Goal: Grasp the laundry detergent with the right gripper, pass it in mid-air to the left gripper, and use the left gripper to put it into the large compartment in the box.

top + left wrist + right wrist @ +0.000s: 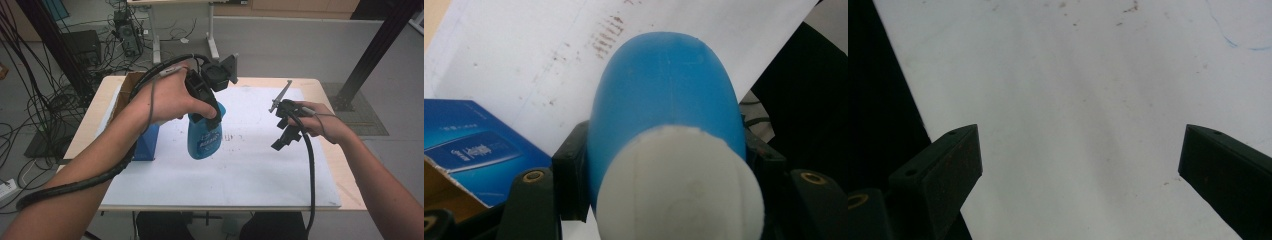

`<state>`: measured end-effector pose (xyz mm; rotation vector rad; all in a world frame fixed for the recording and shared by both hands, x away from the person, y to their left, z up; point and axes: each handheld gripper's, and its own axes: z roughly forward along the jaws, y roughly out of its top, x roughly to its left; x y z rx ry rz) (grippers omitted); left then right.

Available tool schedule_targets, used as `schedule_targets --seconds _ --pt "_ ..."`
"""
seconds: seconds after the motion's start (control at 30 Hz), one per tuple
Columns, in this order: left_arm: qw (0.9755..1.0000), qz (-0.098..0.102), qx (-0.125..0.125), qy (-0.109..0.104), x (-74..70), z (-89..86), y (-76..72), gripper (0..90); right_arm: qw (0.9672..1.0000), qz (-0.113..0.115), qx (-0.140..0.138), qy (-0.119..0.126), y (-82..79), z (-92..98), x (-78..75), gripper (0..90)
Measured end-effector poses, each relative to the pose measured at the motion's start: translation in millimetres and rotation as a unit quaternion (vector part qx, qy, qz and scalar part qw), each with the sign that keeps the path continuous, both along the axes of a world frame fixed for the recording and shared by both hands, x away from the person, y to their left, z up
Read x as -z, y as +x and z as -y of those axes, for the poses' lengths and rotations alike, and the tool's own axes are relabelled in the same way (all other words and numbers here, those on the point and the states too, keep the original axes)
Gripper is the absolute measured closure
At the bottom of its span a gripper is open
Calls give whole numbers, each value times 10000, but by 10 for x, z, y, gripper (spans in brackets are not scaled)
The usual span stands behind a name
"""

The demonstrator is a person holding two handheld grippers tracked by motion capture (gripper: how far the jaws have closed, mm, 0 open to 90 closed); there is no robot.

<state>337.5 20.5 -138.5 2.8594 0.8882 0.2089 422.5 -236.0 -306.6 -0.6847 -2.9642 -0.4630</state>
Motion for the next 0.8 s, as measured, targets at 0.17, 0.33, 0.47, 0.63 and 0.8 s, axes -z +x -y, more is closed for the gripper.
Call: schedule_targets --seconds 0.17,0.33,0.47,0.63,0.8 --pt "9999 10 -157 -58 -69 -46 37 378 9994 -34 336 -113 133 2 54 39" --pt "9998 -8 -218 -40 -128 -60 49 378 9982 -85 564 -183 248 16 110 37" --pt "9996 -11 -295 -36 -189 -66 53 378 9969 -82 747 -238 340 46 153 36" --pt "9992 -21 -400 -15 -259 -77 58 378 9941 -130 1030 -304 442 80 199 40" --pt "9987 -54 -509 -46 -346 -104 90 378 9924 -119 1167 -371 509 80 236 39"
